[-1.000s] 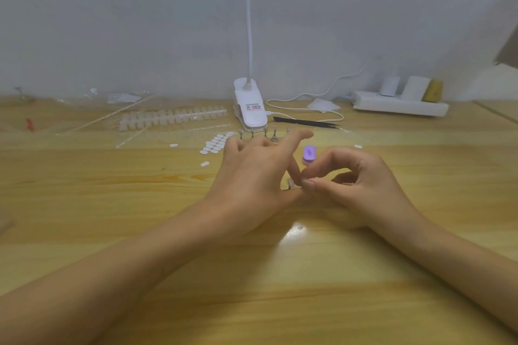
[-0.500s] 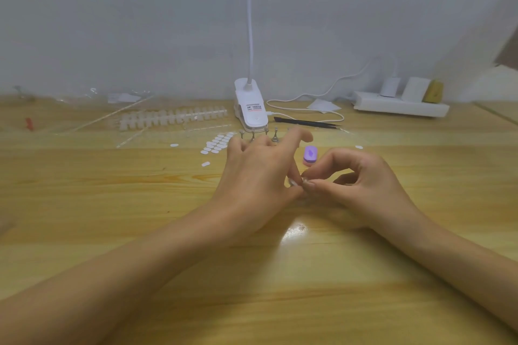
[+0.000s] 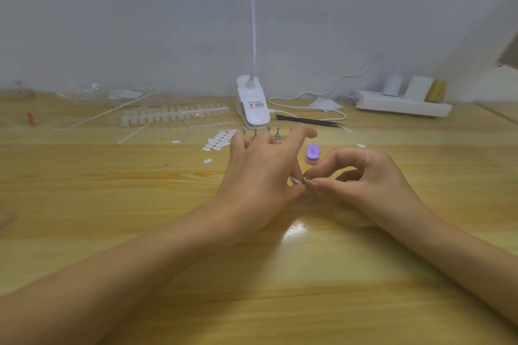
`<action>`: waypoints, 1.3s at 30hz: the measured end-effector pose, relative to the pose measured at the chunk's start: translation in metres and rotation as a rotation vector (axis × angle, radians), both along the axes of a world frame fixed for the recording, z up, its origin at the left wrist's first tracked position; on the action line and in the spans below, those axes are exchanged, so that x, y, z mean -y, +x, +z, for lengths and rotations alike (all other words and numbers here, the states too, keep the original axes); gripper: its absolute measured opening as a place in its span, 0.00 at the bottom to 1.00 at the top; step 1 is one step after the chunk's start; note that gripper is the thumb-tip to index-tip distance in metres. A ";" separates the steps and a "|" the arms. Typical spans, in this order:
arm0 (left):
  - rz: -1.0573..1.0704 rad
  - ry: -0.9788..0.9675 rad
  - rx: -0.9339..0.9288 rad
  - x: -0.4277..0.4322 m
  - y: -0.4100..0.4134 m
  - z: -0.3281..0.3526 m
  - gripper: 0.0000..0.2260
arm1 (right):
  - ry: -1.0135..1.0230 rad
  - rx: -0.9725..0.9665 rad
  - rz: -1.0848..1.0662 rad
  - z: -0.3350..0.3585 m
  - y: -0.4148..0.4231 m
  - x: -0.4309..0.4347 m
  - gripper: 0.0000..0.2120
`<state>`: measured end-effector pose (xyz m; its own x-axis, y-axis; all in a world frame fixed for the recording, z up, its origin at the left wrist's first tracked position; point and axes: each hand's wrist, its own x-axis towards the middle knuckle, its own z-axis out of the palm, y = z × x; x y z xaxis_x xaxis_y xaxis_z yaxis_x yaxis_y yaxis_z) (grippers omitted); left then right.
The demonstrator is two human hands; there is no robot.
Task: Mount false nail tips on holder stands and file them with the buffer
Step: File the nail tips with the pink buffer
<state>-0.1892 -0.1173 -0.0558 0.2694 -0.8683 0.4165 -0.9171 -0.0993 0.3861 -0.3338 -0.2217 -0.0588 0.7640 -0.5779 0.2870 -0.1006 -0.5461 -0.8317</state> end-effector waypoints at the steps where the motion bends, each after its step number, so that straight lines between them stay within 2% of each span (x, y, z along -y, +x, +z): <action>1: 0.002 0.000 0.006 0.000 0.000 0.000 0.28 | 0.004 0.002 0.000 0.000 0.000 0.000 0.07; 16: 0.020 -0.020 0.072 -0.001 -0.002 -0.002 0.31 | 0.010 -0.059 0.029 0.002 0.001 0.002 0.03; 18: 0.013 -0.020 0.043 -0.001 -0.002 -0.002 0.32 | 0.099 -0.062 0.032 0.003 -0.001 0.005 0.01; 20: -0.005 -0.010 0.004 0.000 -0.001 -0.002 0.33 | 0.220 -0.068 0.018 0.003 -0.001 0.011 0.06; 22: -0.012 -0.007 0.002 0.000 0.000 -0.002 0.33 | 0.242 -0.091 0.001 0.004 0.001 0.014 0.09; 31: -0.003 0.012 0.052 0.001 0.001 0.000 0.31 | 0.309 -0.118 0.069 0.004 0.014 0.012 0.07; 39: -0.022 0.004 -0.039 0.004 0.001 -0.001 0.31 | 0.315 -0.243 0.097 0.012 0.017 0.017 0.10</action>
